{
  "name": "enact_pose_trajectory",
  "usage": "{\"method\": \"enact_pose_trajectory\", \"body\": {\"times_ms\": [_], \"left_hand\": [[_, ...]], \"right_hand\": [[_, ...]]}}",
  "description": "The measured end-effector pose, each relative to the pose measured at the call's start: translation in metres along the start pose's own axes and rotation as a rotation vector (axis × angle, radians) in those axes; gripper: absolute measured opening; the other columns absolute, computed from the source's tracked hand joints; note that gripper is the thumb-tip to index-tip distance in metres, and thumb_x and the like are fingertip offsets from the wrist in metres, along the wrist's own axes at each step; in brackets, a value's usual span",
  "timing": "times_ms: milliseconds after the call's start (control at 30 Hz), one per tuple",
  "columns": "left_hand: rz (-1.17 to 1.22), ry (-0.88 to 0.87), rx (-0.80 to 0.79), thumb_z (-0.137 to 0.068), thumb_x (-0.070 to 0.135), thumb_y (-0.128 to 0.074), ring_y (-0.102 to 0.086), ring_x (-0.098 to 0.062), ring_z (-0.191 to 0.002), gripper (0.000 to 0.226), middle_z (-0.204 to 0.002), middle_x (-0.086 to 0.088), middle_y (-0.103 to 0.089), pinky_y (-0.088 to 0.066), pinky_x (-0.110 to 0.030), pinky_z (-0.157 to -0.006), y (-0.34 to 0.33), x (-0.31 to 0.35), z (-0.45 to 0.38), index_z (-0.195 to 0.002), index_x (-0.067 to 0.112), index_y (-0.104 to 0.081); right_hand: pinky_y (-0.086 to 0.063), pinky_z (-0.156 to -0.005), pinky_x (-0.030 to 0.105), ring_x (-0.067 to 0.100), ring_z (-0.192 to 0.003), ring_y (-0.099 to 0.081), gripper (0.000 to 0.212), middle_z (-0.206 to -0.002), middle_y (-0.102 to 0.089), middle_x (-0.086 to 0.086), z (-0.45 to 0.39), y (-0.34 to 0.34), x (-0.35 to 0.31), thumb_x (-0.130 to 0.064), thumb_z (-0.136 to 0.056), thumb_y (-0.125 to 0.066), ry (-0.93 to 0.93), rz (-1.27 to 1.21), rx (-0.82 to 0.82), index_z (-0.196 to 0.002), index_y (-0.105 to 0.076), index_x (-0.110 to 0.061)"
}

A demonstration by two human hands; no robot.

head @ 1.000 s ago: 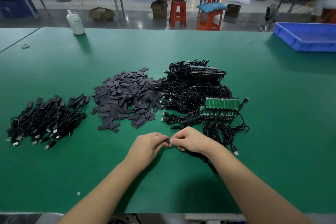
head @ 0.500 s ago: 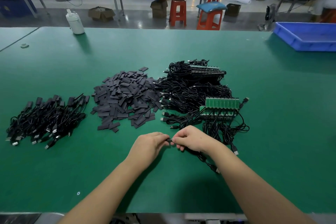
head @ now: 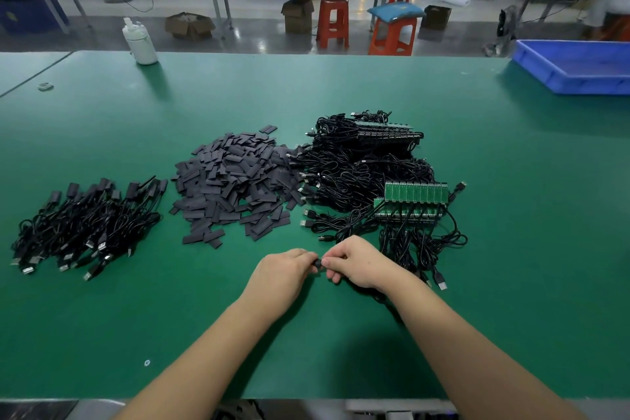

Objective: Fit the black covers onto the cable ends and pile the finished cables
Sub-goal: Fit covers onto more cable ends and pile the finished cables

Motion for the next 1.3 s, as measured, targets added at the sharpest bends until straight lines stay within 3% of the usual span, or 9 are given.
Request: {"method": "enact_pose_trajectory", "body": {"times_ms": [267,400,500,633,767,933,1033,1167,1300], "left_hand": [[-0.08,-0.022,-0.013,-0.094,0.011,-0.057,-0.054,-0.019,-0.126,0.049,-0.147,0.001,-0.049,-0.048,-0.032,-0.1,-0.005,-0.002,0.002,-0.142,0.019,-0.049],[0.611,0.42,0.271,-0.094,0.02,-0.064,-0.053,0.008,-0.118,0.06,-0.14,0.018,-0.048,-0.038,-0.01,-0.101,0.012,-0.01,0.003,-0.148,0.025,-0.038],[1.221,0.727,0.191,-0.097,0.029,-0.061,-0.069,-0.024,-0.105,0.028,-0.114,-0.007,-0.072,-0.055,-0.032,-0.093,0.006,-0.012,0.002,-0.117,0.011,-0.068],[1.413,0.773,0.159,-0.103,0.027,-0.049,-0.071,-0.019,-0.094,0.029,-0.104,-0.01,-0.075,-0.059,-0.031,-0.08,0.012,-0.007,0.01,-0.111,0.012,-0.072],[1.544,0.749,0.112,-0.104,0.018,-0.046,-0.069,-0.019,-0.093,0.025,-0.112,-0.006,-0.073,-0.056,-0.039,-0.086,0.014,-0.009,0.019,-0.12,0.015,-0.065],[1.162,0.841,0.239,-0.102,0.011,-0.05,-0.056,-0.007,-0.058,0.019,-0.077,0.0,-0.072,-0.045,-0.019,-0.054,0.032,-0.049,0.027,-0.107,0.009,-0.069],[0.722,0.902,0.322,-0.101,0.016,-0.052,-0.059,-0.006,-0.057,0.019,-0.079,0.004,-0.074,-0.041,-0.017,-0.047,0.072,-0.11,0.027,-0.112,0.019,-0.067],[0.228,0.971,0.381,-0.101,0.016,-0.051,-0.07,-0.023,-0.073,0.026,-0.092,-0.008,-0.073,-0.059,-0.037,-0.068,0.123,-0.199,0.027,-0.119,0.008,-0.067],[-0.115,1.035,0.304,-0.098,0.021,-0.057,-0.065,-0.038,-0.097,0.024,-0.106,-0.021,-0.071,-0.053,-0.04,-0.082,0.146,-0.26,0.015,-0.111,0.008,-0.072]], "right_hand": [[-0.055,-0.079,0.03,0.01,-0.065,-0.063,0.02,-0.072,-0.068,-0.001,0.002,-0.007,-0.006,-0.015,-0.101,-0.057,-0.01,-0.073,0.053,-0.087,-0.072,-0.013],[-0.057,-0.077,0.032,0.013,-0.067,-0.063,0.019,-0.075,-0.069,0.004,-0.001,-0.007,-0.015,-0.009,-0.1,-0.058,0.041,-0.319,0.198,-0.098,-0.074,0.0],[-0.058,-0.07,0.025,0.009,-0.067,-0.066,0.017,-0.077,-0.072,0.003,-0.003,-0.016,-0.028,-0.01,-0.098,-0.061,0.096,-0.444,0.267,-0.102,-0.075,-0.003],[-0.056,-0.073,0.023,0.006,-0.076,-0.071,0.014,-0.083,-0.076,-0.003,-0.012,-0.029,-0.04,-0.024,-0.093,-0.07,0.104,-0.411,0.341,-0.093,-0.08,-0.014],[-0.037,-0.05,0.007,-0.012,-0.055,-0.057,0.026,-0.056,-0.06,-0.016,-0.02,-0.036,-0.047,-0.038,-0.085,-0.076,0.078,-0.161,0.435,-0.063,-0.067,-0.028],[-0.038,-0.059,0.032,0.01,-0.06,-0.047,0.04,-0.069,-0.051,-0.007,-0.02,-0.042,-0.04,-0.056,-0.092,-0.059,0.089,-0.063,0.48,-0.067,-0.053,-0.024],[-0.035,-0.06,0.03,0.006,-0.065,-0.047,0.033,-0.076,-0.048,-0.011,-0.014,-0.045,-0.017,-0.047,-0.1,-0.05,0.069,0.204,0.433,-0.072,-0.048,-0.03],[-0.038,-0.074,0.022,0.009,-0.084,-0.049,0.018,-0.089,-0.05,-0.012,-0.005,-0.058,0.0,-0.033,-0.103,-0.047,0.186,0.523,0.44,-0.094,-0.059,-0.023],[-0.043,-0.078,0.027,0.016,-0.084,-0.052,0.014,-0.09,-0.056,-0.004,-0.003,-0.067,-0.004,-0.026,-0.1,-0.051,0.28,0.642,0.477,-0.095,-0.061,-0.017]]}}
Point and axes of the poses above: each hand's wrist, its own z-axis away from the middle knuckle, its own y-axis out of the back of the hand, x = y × z, the point moved 4 cm from there along -z, towards the middle knuckle
